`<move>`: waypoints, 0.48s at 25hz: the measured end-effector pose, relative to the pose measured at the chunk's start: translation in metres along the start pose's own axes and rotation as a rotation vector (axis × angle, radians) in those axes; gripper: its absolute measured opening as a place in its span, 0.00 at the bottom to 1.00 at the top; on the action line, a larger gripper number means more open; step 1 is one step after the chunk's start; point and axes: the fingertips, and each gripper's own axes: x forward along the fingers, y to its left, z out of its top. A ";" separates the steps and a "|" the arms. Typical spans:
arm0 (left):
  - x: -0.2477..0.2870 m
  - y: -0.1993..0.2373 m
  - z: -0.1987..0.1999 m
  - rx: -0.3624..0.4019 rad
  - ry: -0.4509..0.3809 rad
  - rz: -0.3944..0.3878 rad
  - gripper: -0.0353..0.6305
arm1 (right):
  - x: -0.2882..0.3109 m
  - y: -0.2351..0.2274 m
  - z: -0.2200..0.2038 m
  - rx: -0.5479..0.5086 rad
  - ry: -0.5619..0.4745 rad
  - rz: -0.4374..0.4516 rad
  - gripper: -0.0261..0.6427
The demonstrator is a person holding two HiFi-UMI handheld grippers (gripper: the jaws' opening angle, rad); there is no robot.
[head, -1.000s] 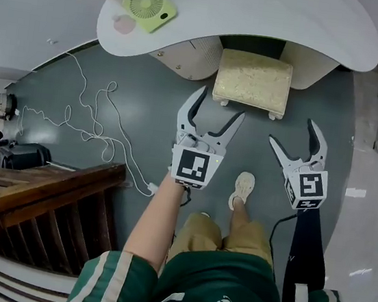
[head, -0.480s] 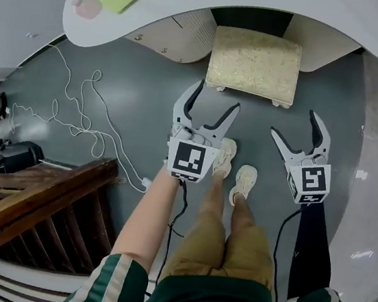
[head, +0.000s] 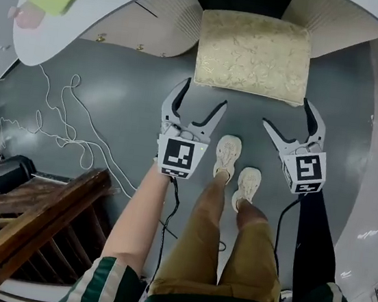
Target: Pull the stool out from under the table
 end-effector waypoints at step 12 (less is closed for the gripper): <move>0.048 0.024 -0.084 -0.022 0.090 -0.014 0.65 | 0.037 -0.048 -0.074 0.033 0.082 -0.120 0.84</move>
